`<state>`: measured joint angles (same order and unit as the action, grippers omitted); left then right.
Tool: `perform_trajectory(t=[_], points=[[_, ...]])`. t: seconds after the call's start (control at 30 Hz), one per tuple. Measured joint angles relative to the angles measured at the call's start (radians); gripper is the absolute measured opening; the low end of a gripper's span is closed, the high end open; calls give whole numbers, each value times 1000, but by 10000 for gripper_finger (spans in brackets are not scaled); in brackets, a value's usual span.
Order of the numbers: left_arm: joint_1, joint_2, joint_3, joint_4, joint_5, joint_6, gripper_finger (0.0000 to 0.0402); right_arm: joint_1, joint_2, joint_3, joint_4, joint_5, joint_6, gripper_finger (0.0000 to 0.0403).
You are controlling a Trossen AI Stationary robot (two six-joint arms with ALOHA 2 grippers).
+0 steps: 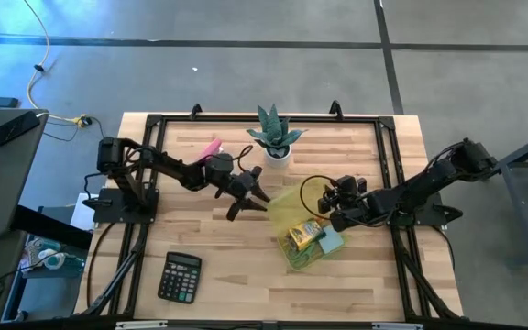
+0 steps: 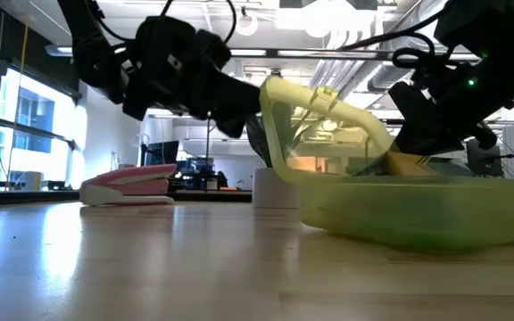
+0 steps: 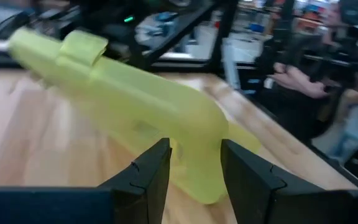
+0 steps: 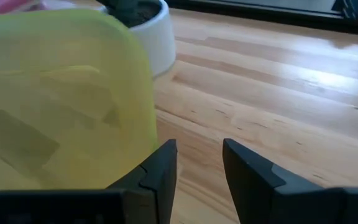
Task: Pack school essentials
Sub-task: Close the supply box
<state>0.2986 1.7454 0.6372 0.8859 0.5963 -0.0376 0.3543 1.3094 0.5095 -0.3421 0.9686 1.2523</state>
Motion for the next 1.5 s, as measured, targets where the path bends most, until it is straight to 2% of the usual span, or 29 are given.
perform_trajectory(t=[0.23, 0.57, 0.87, 1.23, 1.5], points=[[-48, 0, 46, -36, 60, 101, 131, 1, 0, 2, 47, 2, -54, 124], [-87, 0, 86, -164, 63, 191, 131, 1, 0, 2, 39, -1, -83, 124], [-98, 1, 86, -168, 65, 206, 131, 0, -3, 2, 20, 83, -87, 124], [-98, 1, 86, -167, 67, 206, 131, 0, -3, 2, -28, 218, 30, 124], [-98, 1, 85, -166, 69, 206, 131, -1, -8, 2, -28, 335, 49, 124]])
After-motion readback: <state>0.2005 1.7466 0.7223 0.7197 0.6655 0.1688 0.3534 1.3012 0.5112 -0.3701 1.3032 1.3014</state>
